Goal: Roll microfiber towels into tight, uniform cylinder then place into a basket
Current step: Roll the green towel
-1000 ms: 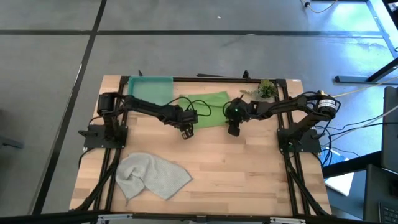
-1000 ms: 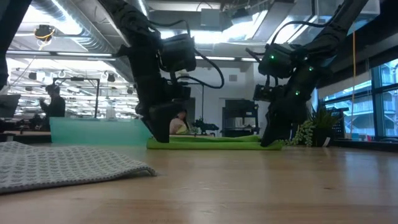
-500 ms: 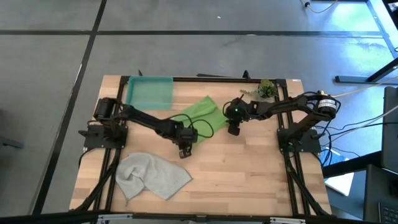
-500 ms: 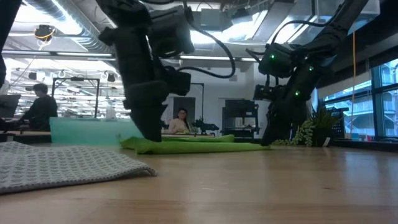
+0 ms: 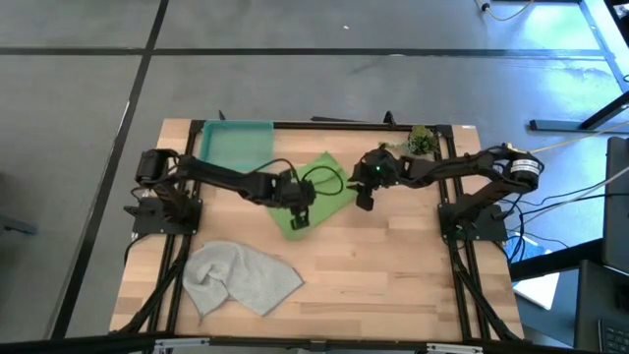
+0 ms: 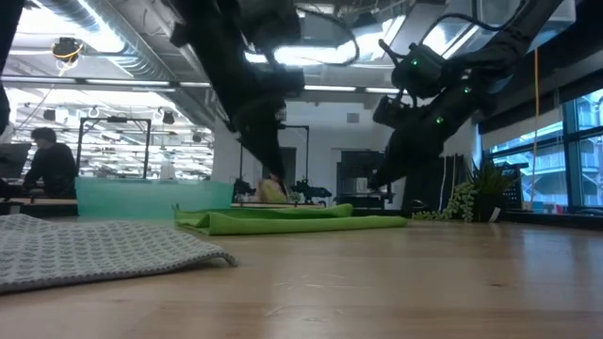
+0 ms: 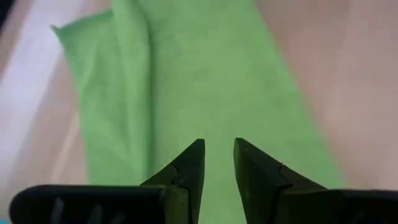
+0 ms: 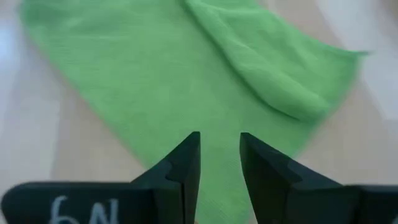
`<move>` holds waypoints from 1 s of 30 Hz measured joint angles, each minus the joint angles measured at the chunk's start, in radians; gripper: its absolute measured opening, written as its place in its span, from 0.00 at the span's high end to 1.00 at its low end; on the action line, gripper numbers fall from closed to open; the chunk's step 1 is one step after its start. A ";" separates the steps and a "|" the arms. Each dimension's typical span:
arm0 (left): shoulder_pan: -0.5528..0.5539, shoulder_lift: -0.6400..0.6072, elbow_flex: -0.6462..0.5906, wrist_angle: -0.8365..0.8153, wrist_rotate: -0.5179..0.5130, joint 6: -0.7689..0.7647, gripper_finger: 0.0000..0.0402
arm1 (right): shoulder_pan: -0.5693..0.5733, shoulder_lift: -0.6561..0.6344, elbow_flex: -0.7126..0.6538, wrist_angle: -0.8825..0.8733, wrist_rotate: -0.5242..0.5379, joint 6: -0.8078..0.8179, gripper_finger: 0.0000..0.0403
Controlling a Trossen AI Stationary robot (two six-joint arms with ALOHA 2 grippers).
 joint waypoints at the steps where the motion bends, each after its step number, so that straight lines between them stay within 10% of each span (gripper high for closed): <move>1: 0.015 0.017 0.000 0.028 0.007 0.027 0.79 | 0.001 0.010 0.000 0.007 -0.011 -0.001 0.72; 13: 0.131 0.151 -0.001 0.233 0.034 0.193 0.79 | 0.001 0.134 0.000 0.085 -0.007 -0.011 0.72; 30: 0.164 0.227 -0.001 0.267 -0.182 0.204 0.79 | 0.001 0.191 0.001 0.094 -0.008 -0.029 0.72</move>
